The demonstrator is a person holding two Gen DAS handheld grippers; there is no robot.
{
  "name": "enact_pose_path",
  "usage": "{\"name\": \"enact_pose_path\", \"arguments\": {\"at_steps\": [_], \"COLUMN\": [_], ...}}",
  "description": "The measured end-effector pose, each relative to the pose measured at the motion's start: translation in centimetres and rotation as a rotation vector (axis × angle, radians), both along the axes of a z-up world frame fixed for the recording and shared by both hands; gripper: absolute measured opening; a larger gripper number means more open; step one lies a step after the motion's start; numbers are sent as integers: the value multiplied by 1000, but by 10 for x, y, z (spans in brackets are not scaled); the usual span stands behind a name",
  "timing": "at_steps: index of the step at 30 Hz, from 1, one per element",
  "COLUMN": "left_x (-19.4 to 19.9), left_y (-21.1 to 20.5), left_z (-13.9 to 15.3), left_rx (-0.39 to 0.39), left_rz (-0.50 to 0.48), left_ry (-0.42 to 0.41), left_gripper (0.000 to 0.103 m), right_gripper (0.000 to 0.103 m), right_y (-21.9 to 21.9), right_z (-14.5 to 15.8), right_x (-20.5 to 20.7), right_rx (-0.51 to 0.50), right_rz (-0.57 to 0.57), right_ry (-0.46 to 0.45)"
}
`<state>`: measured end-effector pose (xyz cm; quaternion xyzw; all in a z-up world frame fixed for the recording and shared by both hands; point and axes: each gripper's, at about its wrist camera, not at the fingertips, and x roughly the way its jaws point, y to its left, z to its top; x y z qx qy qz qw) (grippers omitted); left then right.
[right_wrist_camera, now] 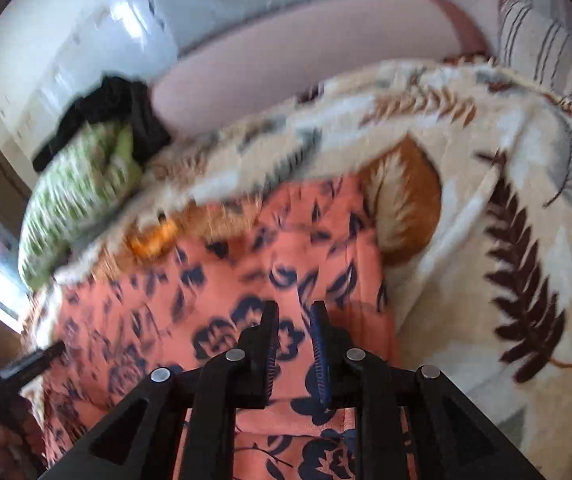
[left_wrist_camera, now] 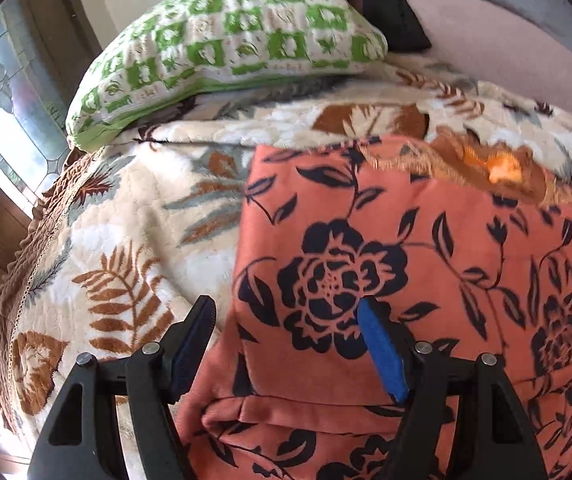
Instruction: Fold small clothes
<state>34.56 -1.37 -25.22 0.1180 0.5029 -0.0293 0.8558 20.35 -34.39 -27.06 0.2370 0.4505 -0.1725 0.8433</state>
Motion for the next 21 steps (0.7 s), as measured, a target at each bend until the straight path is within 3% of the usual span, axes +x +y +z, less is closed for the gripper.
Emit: {"name": "enact_pose_path", "arguments": {"at_steps": [1, 4, 7, 9, 11, 13, 15, 18, 21], "left_x": [0, 0, 2, 5, 8, 9, 8, -1, -10], "left_y": [-2, 3, 7, 4, 2, 5, 7, 5, -5], "left_z": [-4, 6, 12, 6, -5, -3, 2, 14, 18], "left_rx": [14, -18, -69, -55, -44, -61, -74, -93, -123], "left_rz": [-10, -3, 9, 0, 7, 25, 17, 1, -58], "left_ry": [1, -17, -43, -23, 18, 14, 7, -47, -35], "left_gripper": [76, 78, 78, 78, 80, 83, 83, 83, 83], "right_gripper": [18, 17, 17, 18, 19, 19, 19, 19, 20], "right_y": [2, 3, 1, 0, -9, -12, -10, 0, 32], "right_z": [-9, 5, 24, 20, -6, -5, 3, 16, 9], "right_x": [1, 3, 3, 10, 23, 17, 18, 9, 16], "right_rx": [-11, -21, -57, -82, -37, -42, -31, 3, 94], "right_rz": [3, -1, -9, -8, 3, -4, -4, 14, 146], "right_ry": [13, -24, -135, -101, 24, -25, 10, -93, -81]}}
